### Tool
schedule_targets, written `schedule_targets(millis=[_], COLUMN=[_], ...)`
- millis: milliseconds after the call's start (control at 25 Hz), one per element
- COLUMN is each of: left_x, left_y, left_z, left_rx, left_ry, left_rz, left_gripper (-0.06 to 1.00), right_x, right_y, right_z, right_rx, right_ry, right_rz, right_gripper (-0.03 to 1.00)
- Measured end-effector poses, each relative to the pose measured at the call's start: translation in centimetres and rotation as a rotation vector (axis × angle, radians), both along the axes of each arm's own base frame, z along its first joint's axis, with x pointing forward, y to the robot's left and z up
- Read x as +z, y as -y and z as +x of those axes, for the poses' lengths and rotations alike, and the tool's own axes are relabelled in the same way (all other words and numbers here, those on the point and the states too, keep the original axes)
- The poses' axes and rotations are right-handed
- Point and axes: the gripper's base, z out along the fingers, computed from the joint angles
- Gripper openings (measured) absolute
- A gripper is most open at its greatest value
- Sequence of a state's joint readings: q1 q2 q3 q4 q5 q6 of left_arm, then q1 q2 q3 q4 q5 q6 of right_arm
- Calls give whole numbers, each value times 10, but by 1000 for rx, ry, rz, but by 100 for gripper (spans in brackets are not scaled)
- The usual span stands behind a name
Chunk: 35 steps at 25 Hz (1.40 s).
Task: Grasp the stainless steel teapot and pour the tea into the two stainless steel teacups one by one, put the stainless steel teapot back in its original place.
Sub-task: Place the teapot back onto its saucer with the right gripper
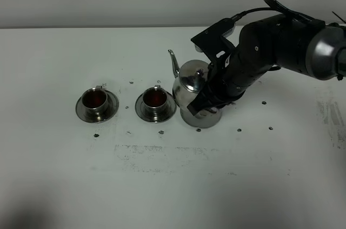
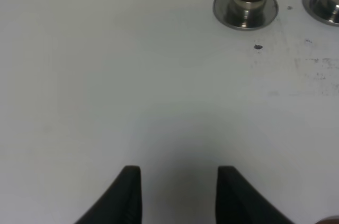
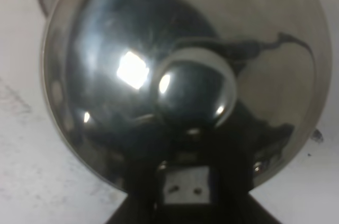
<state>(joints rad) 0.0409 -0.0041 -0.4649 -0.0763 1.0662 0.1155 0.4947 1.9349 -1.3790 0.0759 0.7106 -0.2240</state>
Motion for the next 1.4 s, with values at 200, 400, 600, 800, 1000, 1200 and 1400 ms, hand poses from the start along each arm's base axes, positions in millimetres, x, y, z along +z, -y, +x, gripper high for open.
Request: schedule_targets(millis=[200,400,600,800,1000,1200,1400], left_x=[0,0,0,0,0,0,0], left_y=[0,0,0,0,0,0,0], left_z=[0,0,0,0,0,0,0], left_rx=[0,0,0,0,0,0,0], left_ry=[0,0,0,0,0,0,0], left_rz=[0,0,0,0,0,0,0], left_gripper=[38,38,38,38,38,38,38], right_x=[-18,-21,-22,-31,-33,-33,-33], right_y=[6,11,12,12,11,11,11], right_z=[5,7,8,9,10,10,10], right_rx=[-26,-38,-40,-39,-41,-40,-40], right_ry=[-54,-62,-62,-79,-76,-76,-76], right_rz=[-28,-37,-40,-51,-48,-49,-49], right_gripper=[18,18,18,18,18,18,20])
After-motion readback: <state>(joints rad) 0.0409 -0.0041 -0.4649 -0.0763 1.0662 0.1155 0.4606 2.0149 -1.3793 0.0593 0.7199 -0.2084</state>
